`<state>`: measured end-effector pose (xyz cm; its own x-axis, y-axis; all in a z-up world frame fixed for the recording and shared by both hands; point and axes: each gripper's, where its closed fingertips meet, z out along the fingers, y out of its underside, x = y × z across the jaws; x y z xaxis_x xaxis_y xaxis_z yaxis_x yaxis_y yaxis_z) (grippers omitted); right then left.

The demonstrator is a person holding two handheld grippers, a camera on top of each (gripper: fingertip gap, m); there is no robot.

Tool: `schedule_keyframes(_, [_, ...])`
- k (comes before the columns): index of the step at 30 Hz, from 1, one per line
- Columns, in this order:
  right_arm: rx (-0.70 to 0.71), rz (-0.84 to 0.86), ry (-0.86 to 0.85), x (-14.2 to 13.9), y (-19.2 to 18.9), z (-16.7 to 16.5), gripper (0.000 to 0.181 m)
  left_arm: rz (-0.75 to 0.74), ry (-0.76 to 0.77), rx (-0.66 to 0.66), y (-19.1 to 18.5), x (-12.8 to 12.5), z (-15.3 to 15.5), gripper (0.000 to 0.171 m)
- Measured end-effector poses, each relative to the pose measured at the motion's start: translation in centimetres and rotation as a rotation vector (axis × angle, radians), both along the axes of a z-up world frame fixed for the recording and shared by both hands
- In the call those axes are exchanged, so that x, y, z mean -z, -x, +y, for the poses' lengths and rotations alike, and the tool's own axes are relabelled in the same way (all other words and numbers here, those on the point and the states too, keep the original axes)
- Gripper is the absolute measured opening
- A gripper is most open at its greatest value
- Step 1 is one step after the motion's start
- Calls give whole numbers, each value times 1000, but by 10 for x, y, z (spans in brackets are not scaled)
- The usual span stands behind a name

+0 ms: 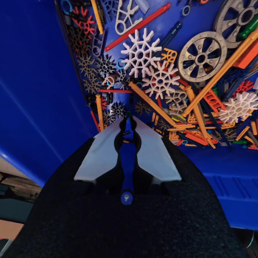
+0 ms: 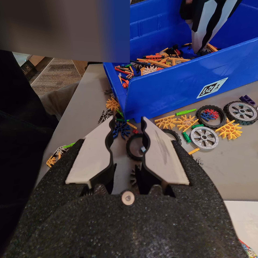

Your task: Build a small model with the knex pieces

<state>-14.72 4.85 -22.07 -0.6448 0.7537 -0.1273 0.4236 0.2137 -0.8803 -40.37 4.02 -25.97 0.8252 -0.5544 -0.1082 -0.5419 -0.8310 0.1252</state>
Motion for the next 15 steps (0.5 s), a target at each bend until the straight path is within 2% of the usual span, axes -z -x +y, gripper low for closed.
schedule_keyframes(7, [8, 17, -8, -5, 0, 1, 35, 2, -114, 21, -14, -30, 4, 4])
schedule_keyframes(15, [53, 69, 24, -25, 4, 4, 35, 31, -259, 88, -52, -64, 0, 4])
